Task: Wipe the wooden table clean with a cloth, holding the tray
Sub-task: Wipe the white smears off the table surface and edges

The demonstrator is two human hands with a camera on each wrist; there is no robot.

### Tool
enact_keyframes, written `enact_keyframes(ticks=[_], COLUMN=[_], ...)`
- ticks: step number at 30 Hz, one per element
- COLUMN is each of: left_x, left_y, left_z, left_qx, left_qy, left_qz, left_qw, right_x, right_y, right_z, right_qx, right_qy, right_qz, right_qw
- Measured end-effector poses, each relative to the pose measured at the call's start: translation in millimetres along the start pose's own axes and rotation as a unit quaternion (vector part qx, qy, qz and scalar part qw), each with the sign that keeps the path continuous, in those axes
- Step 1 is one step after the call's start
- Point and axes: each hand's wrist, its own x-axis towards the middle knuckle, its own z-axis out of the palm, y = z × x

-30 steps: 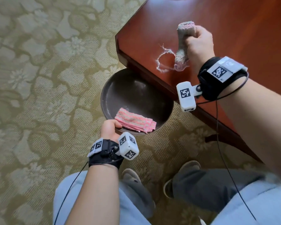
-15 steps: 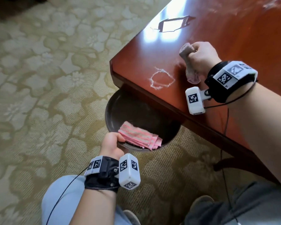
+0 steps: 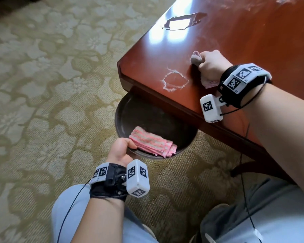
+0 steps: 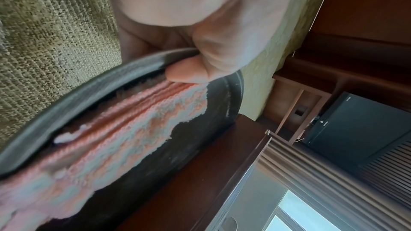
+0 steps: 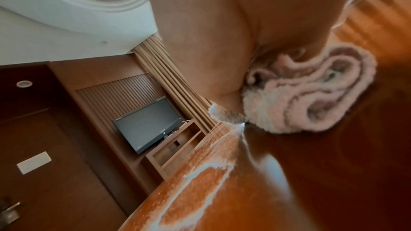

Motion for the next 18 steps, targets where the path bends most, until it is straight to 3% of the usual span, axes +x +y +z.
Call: enact_keyframes(ticks=[4, 18], left_x=[0.0, -7.6], left_y=[1.5, -1.5], left_z=[-3.9, -8.5], left_qx=[0.011, -0.013], left_qy=[-0.006, -0.020], left_qz=[-0.006, -0.003], left_qw=[1.000, 1.000], right_x=[-1.8, -13.2], right_y=[-10.0, -40.8], right_z=[6.7, 25.7], right_qx=[0.002, -0.070], right_qy=[-0.026, 0.000], right_qz=[-0.015, -0.098], right_qw=[1.000, 0.993])
